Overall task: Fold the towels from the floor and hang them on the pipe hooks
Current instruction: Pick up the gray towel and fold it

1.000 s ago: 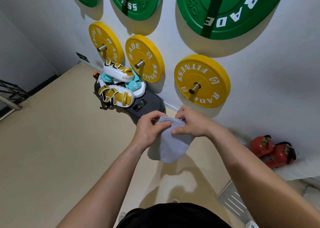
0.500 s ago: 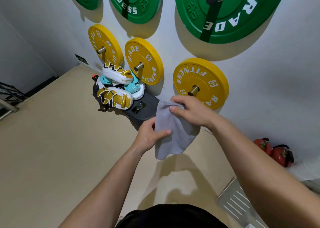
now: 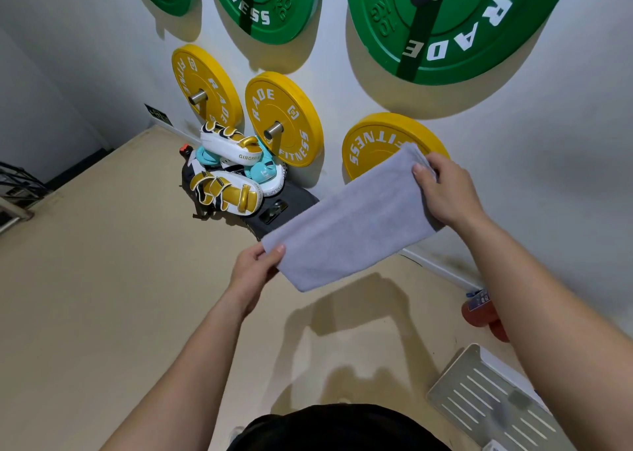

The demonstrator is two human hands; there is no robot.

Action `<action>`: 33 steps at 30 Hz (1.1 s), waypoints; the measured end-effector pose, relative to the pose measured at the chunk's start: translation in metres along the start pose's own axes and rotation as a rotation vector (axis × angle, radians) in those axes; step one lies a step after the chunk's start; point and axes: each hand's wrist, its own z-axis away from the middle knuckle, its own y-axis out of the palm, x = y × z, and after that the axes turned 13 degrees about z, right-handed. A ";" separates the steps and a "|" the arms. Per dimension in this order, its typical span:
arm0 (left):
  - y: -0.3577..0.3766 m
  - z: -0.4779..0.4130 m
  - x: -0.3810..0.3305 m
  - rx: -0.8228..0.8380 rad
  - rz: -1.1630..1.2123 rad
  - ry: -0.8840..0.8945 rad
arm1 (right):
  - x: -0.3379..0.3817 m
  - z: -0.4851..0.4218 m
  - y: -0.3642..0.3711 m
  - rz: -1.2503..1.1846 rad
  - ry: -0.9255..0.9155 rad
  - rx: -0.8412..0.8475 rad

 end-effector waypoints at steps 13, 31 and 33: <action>0.016 -0.019 -0.016 -0.533 -0.720 0.333 | 0.000 0.057 0.063 -0.229 0.249 -0.089; 0.137 -0.011 0.023 -0.054 -0.322 0.199 | 0.040 0.089 0.100 -0.317 0.267 0.164; 0.138 -0.010 0.022 -0.029 -0.338 0.214 | 0.038 0.089 0.095 -0.340 0.260 0.177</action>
